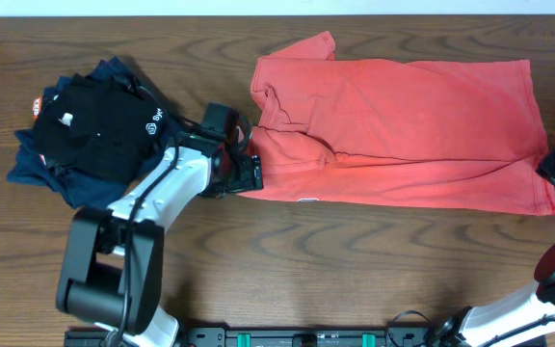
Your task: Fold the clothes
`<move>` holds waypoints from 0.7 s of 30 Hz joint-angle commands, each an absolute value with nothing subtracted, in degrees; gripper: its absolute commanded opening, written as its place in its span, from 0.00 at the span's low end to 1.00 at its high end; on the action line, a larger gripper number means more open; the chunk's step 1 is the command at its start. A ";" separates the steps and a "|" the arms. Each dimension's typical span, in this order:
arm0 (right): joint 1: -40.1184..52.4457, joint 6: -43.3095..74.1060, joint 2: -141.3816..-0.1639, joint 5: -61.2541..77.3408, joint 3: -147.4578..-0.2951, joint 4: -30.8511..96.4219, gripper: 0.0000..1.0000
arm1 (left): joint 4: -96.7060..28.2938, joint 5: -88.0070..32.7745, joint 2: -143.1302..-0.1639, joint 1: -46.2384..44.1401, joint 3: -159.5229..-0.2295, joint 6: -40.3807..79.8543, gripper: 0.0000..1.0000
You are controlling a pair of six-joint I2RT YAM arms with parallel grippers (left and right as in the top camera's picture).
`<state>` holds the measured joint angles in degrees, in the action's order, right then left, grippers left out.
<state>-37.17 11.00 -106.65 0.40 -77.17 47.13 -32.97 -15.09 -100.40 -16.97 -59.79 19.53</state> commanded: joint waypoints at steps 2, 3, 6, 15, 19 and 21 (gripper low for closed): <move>-36.84 9.96 -105.86 0.45 -77.56 48.36 0.40 | -32.82 -16.08 -102.96 -16.78 -59.40 20.73 0.65; -36.84 9.65 -105.86 0.43 -77.56 48.60 0.40 | -33.23 -16.08 -103.13 -16.78 -59.40 20.73 0.44; -36.86 9.54 -105.86 -0.93 -77.56 49.10 0.40 | -35.86 -16.05 -102.89 -16.78 -59.42 20.71 0.06; -36.84 9.54 -105.86 -3.03 -77.52 49.41 0.39 | -56.27 -16.03 -102.43 -16.78 -59.42 20.64 0.06; -36.84 9.54 -105.86 -2.98 -76.79 49.74 0.38 | -62.37 -15.94 -102.43 -16.78 -59.42 20.18 0.06; -36.84 9.54 -105.86 -2.98 -76.14 49.74 0.38 | -64.29 -15.81 -102.41 -16.78 -59.42 19.99 0.06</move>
<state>-37.17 10.15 -106.65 -2.20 -77.10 49.63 -62.61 -16.36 -102.61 -16.97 -59.64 20.75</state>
